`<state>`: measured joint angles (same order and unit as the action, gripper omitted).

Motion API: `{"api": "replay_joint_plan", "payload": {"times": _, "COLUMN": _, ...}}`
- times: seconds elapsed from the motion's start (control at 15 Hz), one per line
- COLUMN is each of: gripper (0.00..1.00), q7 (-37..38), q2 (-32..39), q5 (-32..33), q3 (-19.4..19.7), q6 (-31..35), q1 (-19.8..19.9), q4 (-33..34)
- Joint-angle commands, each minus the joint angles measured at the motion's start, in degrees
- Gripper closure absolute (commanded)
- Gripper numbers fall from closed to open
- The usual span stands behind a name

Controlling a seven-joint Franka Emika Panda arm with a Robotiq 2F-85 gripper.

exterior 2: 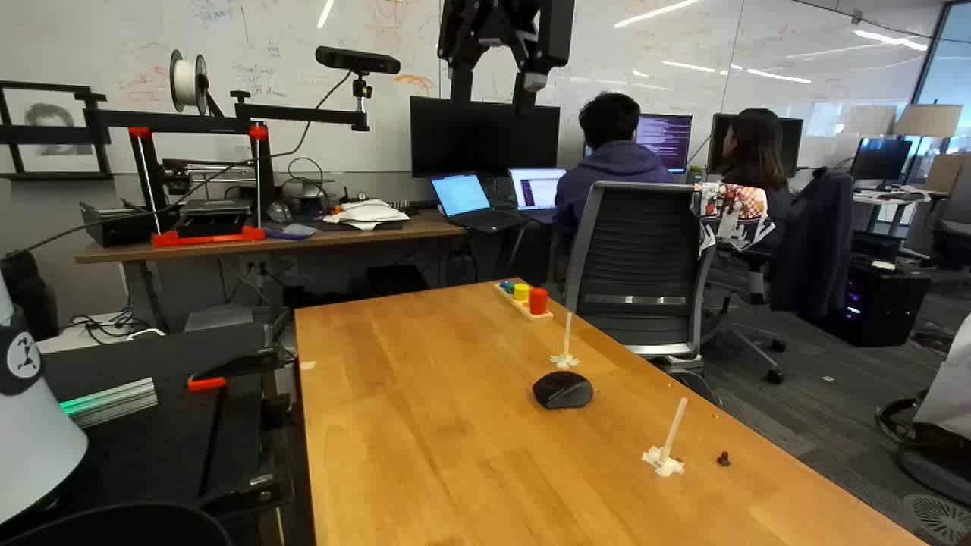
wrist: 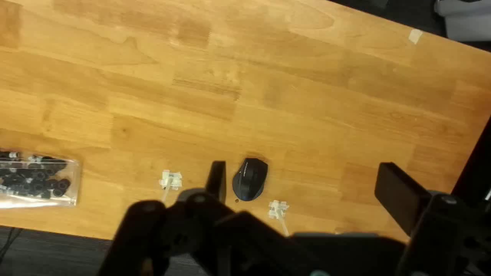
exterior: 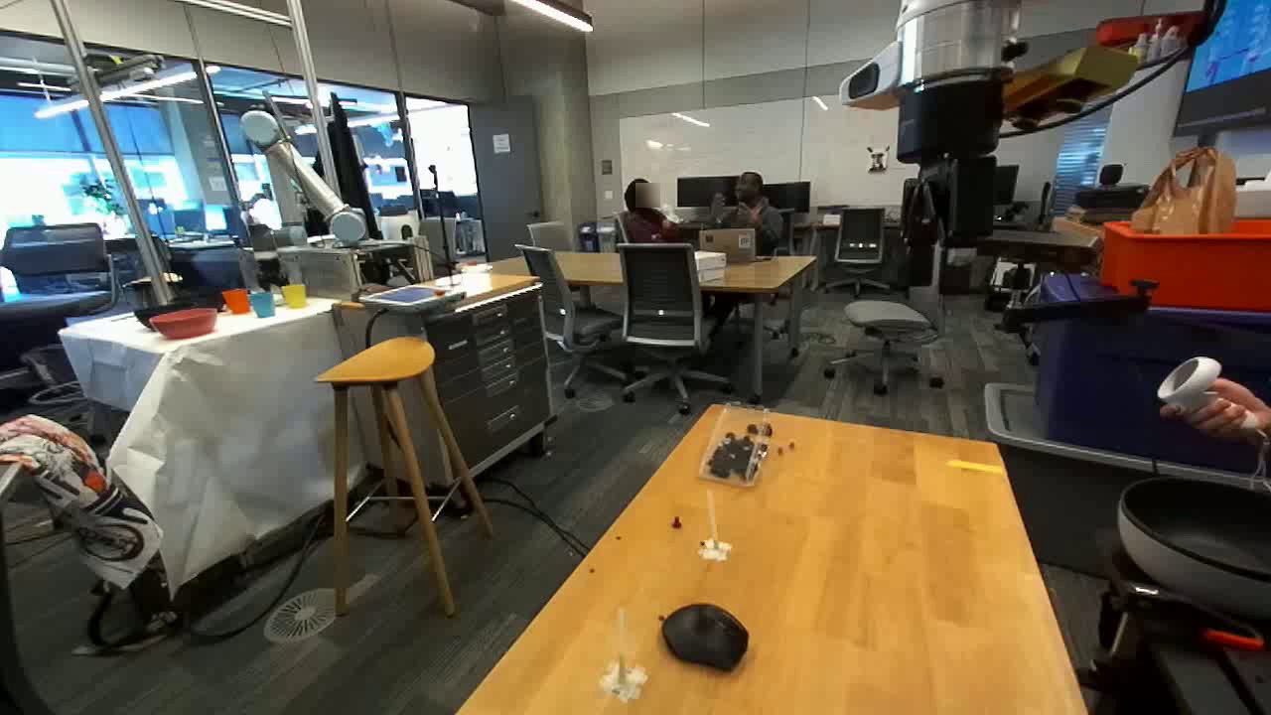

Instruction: Left click the mouse

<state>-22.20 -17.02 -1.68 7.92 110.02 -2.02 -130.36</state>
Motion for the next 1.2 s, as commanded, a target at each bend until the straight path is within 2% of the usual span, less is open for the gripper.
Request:
{"api": "replay_joint_plan", "payload": {"times": 0.0, "gripper": 0.00, "q7": -0.19, "q2": 0.04, "q5": -0.24, "q3": -0.79, "q6": -0.10, "q1": 0.86, "q4": 0.21}}
{"api": "replay_joint_plan", "payload": {"times": 0.67, "gripper": 0.00, "q7": -0.35, "q2": -0.40, "q5": -0.98, "q3": -0.60, "q6": 1.28, "q1": 0.87, "q4": -0.03}}
{"api": "replay_joint_plan", "payload": {"times": 0.93, "gripper": 0.00, "q7": -3.66, "q2": 3.86, "q5": -11.71, "q3": 0.52, "q6": 4.06, "q1": -0.69, "q4": 1.20}}
{"api": "replay_joint_plan", "payload": {"times": 1.13, "gripper": 0.00, "q7": -4.64, "q2": 8.23, "q5": -15.66, "q3": -0.90, "q6": 8.21, "q1": -0.84, "q4": 2.03}}
